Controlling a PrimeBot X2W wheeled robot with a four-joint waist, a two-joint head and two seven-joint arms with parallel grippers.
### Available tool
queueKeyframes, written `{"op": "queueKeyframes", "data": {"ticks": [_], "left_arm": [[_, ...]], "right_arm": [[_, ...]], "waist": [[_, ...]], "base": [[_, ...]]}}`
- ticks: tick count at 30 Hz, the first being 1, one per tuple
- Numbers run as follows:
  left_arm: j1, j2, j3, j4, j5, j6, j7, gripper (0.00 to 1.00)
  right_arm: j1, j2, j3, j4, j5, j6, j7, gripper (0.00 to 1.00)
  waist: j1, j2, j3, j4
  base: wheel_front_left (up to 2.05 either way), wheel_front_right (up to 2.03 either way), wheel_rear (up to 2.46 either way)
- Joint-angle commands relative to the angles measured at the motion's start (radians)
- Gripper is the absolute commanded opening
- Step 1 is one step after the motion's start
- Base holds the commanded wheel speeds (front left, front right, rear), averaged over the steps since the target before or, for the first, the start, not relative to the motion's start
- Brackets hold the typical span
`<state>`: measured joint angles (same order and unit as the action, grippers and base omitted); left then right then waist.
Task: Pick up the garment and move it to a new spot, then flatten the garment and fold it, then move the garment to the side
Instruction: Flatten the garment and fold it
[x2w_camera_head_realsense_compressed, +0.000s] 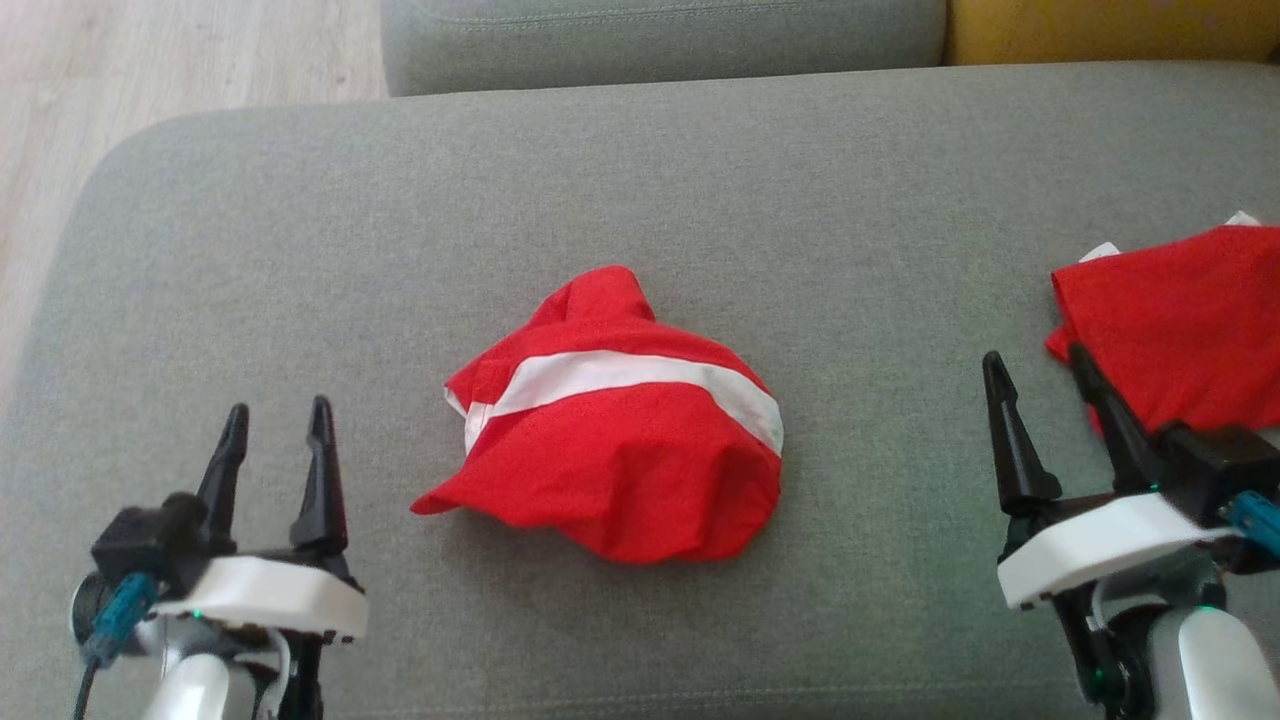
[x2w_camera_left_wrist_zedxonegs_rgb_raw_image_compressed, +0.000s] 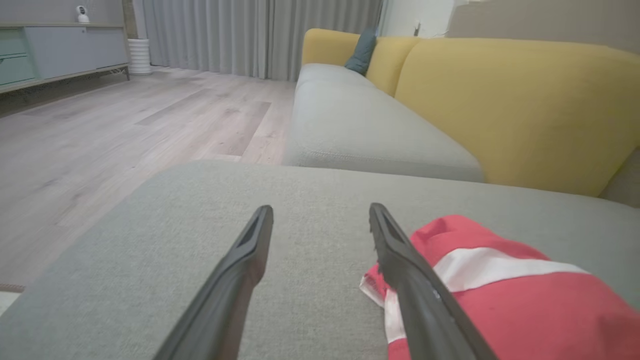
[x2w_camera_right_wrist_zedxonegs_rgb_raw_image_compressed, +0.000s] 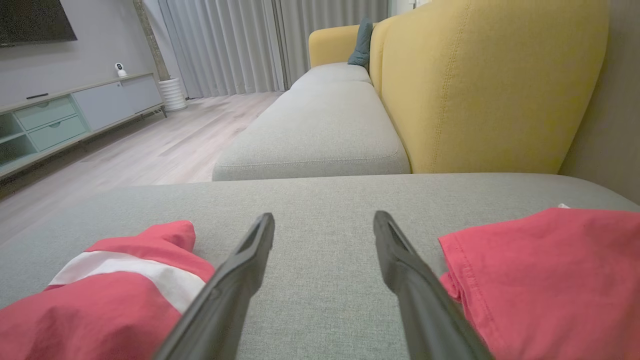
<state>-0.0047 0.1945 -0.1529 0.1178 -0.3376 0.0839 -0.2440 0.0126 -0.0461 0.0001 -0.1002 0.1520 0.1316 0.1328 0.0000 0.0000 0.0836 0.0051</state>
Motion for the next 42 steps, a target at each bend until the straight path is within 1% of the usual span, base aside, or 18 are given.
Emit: {"op": "queueKeyframes", "data": {"ticks": [1, 4, 10, 15, 26, 30, 34, 37, 40, 41, 42], "left_arm": [[-0.032, 0.018, 0.031, -0.046, -0.003, -0.004, 0.008, 1.00], [-0.021, 0.022, 0.014, -0.097, -0.008, -0.010, 0.051, 1.00], [0.007, 0.030, -0.004, -0.166, 0.000, 0.006, 0.106, 1.00], [0.014, 0.035, -0.009, -0.179, 0.006, 0.016, 0.116, 1.00], [0.010, 0.041, -0.017, -0.181, 0.007, 0.024, 0.121, 1.00], [-0.001, 0.042, -0.023, -0.186, 0.011, 0.026, 0.119, 1.00], [-0.026, 0.041, -0.035, -0.194, 0.018, 0.023, 0.119, 1.00], [-0.051, 0.037, -0.046, -0.200, 0.023, 0.020, 0.118, 1.00], [-0.067, 0.035, -0.052, -0.202, 0.025, 0.017, 0.113, 1.00], [-0.075, 0.035, -0.054, -0.199, 0.025, 0.015, 0.110, 1.00], [-0.091, 0.033, -0.058, -0.191, 0.025, 0.010, 0.101, 1.00]], "right_arm": [[-0.018, -0.004, 0.022, -0.043, -0.006, -0.001, 0.003, 1.00], [-0.013, -0.004, 0.025, -0.051, -0.009, -0.001, 0.007, 1.00], [-0.006, -0.004, 0.029, -0.060, -0.006, -0.001, 0.012, 1.00], [-0.006, -0.004, 0.027, -0.063, -0.005, -0.001, 0.015, 1.00], [-0.010, -0.004, 0.029, -0.057, -0.003, -0.001, 0.014, 1.00], [-0.009, -0.004, 0.048, -0.040, 0.001, -0.001, 0.036, 1.00], [-0.015, -0.006, 0.098, 0.014, 0.011, -0.001, 0.077, 1.00], [-0.035, -0.006, 0.155, 0.074, 0.020, -0.001, 0.089, 1.00], [-0.059, -0.005, 0.189, 0.119, 0.033, -0.001, 0.082, 1.00], [-0.072, -0.005, 0.202, 0.144, 0.039, -0.001, 0.078, 1.00], [-0.100, -0.005, 0.221, 0.195, 0.053, -0.001, 0.066, 1.00]], "waist": [[0.0000, 0.0000, -0.002, -0.001], [0.0000, 0.0000, -0.006, -0.003], [0.0000, 0.0000, -0.007, -0.009], [0.0000, 0.0000, -0.005, -0.008], [0.0000, 0.0000, 0.002, -0.007], [0.0000, 0.0000, 0.016, 0.001], [0.0000, 0.0000, 0.041, 0.019], [0.0000, 0.0000, 0.066, 0.036], [0.0000, 0.0000, 0.083, 0.047], [0.0000, 0.0000, 0.091, 0.052], [0.0000, 0.0000, 0.105, 0.063]], "base": [[0.00, 0.00, 0.00], [0.00, 0.00, 0.00], [0.00, 0.00, 0.00], [0.00, 0.00, 0.00], [0.00, 0.00, 0.00], [0.00, 0.00, 0.00], [0.00, 0.00, 0.00], [0.00, 0.00, 0.00], [0.00, 0.00, 0.00], [0.00, 0.00, 0.00], [0.00, 0.00, 0.00]]}}
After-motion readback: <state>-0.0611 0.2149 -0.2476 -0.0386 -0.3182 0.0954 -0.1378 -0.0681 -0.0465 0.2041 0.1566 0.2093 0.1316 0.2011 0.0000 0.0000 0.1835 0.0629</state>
